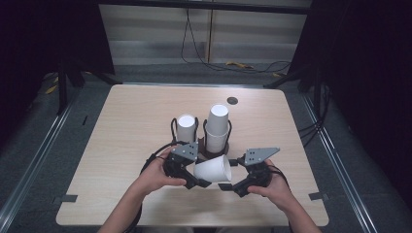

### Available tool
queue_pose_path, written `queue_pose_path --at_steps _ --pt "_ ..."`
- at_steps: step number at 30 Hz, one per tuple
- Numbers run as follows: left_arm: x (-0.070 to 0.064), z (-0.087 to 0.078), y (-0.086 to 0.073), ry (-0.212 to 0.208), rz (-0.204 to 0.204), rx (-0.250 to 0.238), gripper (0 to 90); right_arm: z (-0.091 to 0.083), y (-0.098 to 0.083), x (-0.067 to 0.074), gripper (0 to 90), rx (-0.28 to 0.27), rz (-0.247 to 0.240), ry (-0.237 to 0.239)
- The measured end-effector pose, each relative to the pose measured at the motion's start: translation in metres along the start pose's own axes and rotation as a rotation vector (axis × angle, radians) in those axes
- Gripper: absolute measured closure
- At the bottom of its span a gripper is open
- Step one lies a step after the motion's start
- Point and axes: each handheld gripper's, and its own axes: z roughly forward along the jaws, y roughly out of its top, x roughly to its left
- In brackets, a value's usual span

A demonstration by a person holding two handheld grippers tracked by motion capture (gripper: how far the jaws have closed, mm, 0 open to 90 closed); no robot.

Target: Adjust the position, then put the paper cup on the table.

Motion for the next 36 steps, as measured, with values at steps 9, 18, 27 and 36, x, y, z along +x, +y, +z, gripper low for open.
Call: queue_pose_path --at_steps 9,18,27,36 --pt "0.000 0.003 -0.001 0.008 0.012 0.018 32.2 -0.002 0.000 0.000 16.8 -0.018 0.014 0.003" --pt "-0.001 0.010 0.000 0.013 0.015 0.045 32.1 -0.004 0.004 -0.001 18.1 -0.037 0.013 -0.004" --pt "-0.001 0.017 0.000 0.054 0.028 0.110 22.4 -0.010 0.009 0.000 21.6 -0.013 -0.011 -0.011" --pt "0.000 0.002 -0.005 0.142 -0.023 0.214 16.7 -0.020 0.007 -0.005 21.8 0.024 -0.012 -0.062"
